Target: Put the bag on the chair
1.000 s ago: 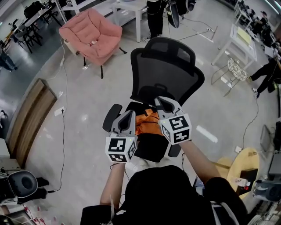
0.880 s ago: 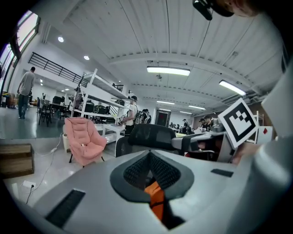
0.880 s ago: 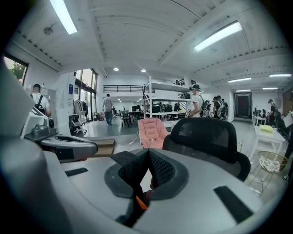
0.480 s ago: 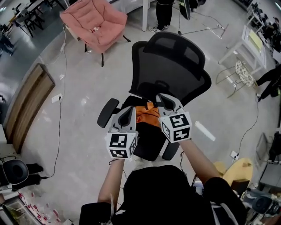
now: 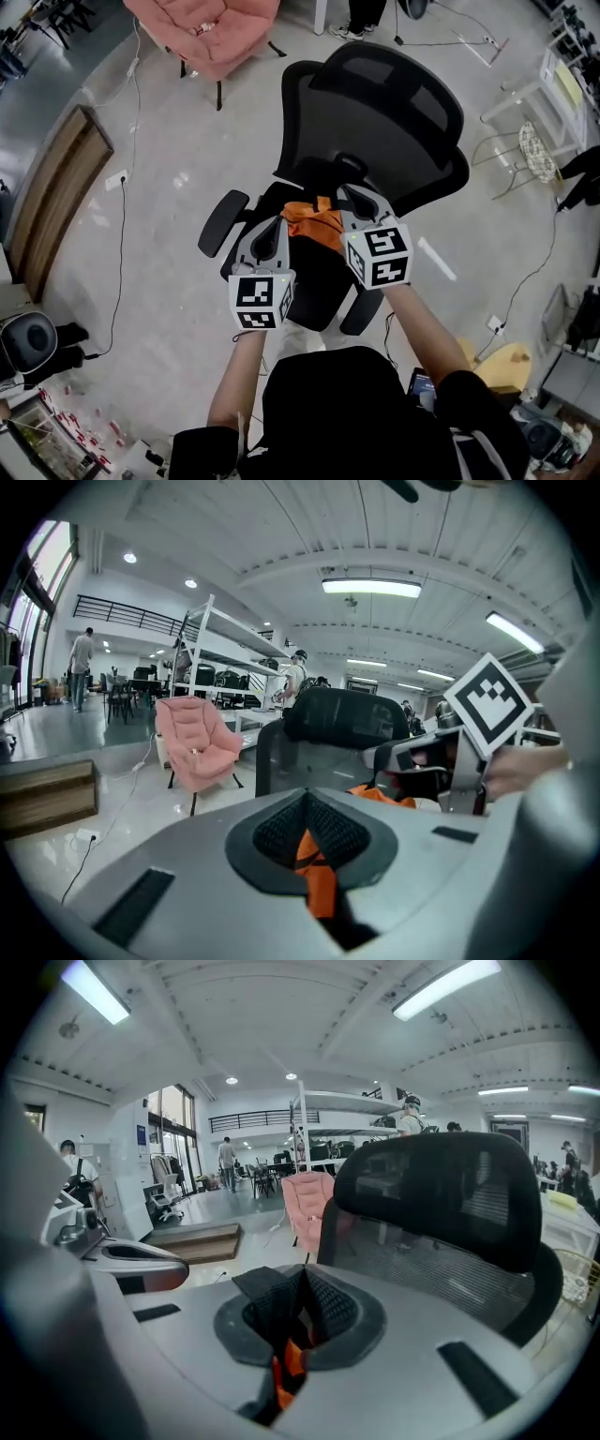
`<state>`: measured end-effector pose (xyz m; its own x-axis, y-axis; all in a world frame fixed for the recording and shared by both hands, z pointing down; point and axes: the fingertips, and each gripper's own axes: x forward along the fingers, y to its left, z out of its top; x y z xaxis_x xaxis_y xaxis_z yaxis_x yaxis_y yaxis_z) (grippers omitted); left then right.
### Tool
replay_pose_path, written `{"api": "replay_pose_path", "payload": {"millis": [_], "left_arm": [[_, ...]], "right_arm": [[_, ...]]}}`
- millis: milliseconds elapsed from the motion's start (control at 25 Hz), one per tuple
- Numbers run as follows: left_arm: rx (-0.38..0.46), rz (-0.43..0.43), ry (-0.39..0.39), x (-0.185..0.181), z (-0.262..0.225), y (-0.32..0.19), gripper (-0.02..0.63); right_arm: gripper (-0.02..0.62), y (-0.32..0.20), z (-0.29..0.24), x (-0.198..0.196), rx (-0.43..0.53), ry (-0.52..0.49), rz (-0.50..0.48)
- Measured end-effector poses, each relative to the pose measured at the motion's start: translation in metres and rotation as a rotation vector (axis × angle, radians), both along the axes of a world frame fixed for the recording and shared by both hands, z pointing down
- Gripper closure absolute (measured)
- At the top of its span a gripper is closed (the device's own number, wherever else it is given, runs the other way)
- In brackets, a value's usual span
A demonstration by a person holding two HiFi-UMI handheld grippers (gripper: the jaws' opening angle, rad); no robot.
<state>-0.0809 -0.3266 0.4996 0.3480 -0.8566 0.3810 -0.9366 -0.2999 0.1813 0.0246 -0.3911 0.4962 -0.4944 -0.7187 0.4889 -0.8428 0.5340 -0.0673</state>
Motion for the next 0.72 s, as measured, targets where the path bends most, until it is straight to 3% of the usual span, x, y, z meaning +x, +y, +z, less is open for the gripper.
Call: {"api": "replay_pose_path", "payload": {"millis": [720], "left_arm": [[-0.119,-0.007,0.006,0.016,0.073,-0.033,0.595]], "right_arm": [[0.595,-0.048,0.091,0.025,-0.123,0.045,0.027]]}}
